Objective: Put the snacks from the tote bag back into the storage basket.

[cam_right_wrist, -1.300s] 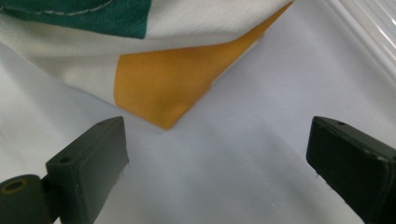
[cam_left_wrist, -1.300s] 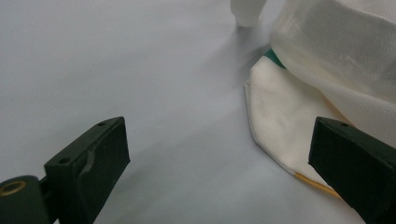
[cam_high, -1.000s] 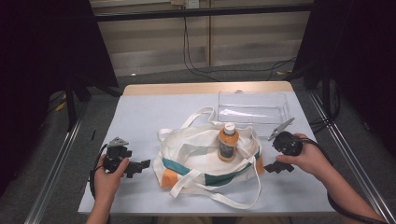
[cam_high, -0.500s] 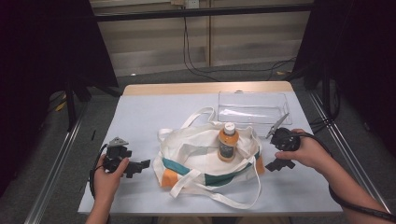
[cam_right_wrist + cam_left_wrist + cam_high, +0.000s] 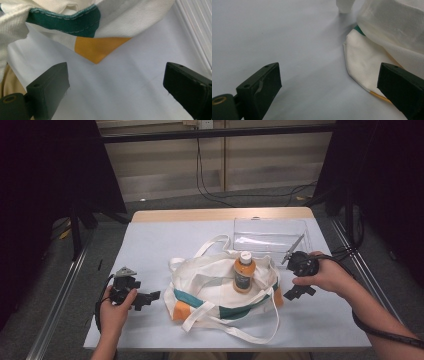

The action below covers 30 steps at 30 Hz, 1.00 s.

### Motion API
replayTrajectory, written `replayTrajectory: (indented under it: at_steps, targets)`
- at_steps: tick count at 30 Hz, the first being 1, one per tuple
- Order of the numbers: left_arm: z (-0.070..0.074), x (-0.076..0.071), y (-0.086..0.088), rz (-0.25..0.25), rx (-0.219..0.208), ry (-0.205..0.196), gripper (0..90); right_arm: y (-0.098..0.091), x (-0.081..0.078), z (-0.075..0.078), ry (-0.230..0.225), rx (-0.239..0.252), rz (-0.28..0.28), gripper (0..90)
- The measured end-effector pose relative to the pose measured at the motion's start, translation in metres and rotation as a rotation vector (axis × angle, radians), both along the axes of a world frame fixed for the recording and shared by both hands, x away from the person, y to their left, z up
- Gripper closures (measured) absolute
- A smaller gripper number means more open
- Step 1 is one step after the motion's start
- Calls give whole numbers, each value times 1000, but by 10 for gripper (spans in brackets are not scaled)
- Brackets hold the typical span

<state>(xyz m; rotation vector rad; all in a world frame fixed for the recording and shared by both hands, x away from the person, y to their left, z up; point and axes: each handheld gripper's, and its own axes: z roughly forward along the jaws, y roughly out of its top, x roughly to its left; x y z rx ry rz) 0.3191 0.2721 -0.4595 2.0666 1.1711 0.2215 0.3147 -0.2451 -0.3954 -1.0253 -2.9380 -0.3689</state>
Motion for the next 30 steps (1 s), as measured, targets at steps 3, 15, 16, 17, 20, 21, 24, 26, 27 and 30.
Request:
replayTrajectory:
  at_steps: [3, 15, 16, 17, 20, 21, 24, 26, 27, 30]
  targets:
    - [0, 0, 0, 3, -2, -1, 50, 1, 1, 4, 12, -11, 1, 64]
    - [0, 0, 1, -11, 5, -2, 50, 6, 7, 14, 26, -42, 22, 64]
    - [1, 0, 1, -10, 7, -2, 50, 7, 7, 15, 26, -41, 18, 64]
    - [1, 0, 0, -8, 3, -2, 50, 7, 8, 16, 27, -27, 20, 64]
    - [1, 0, 0, -9, 4, 0, 50, 8, 9, 19, 23, -33, 21, 64]
    - [1, 0, -1, 3, -3, -5, 50, 9, 10, 21, 25, -40, 19, 64]
    - [1, -1, -2, -1, -6, -1, 50, 10, 11, 23, 29, -37, 19, 64]
    - [1, 0, -2, -16, 8, 0, 50, 11, 13, 25, 25, -43, 24, 64]
    - [1, 0, -2, -16, 8, 0, 50, 11, 13, 25, 25, -43, 24, 64]
    - [0, 0, -3, -23, 12, 6, 50, 14, 14, 30, 31, -48, 28, 64]
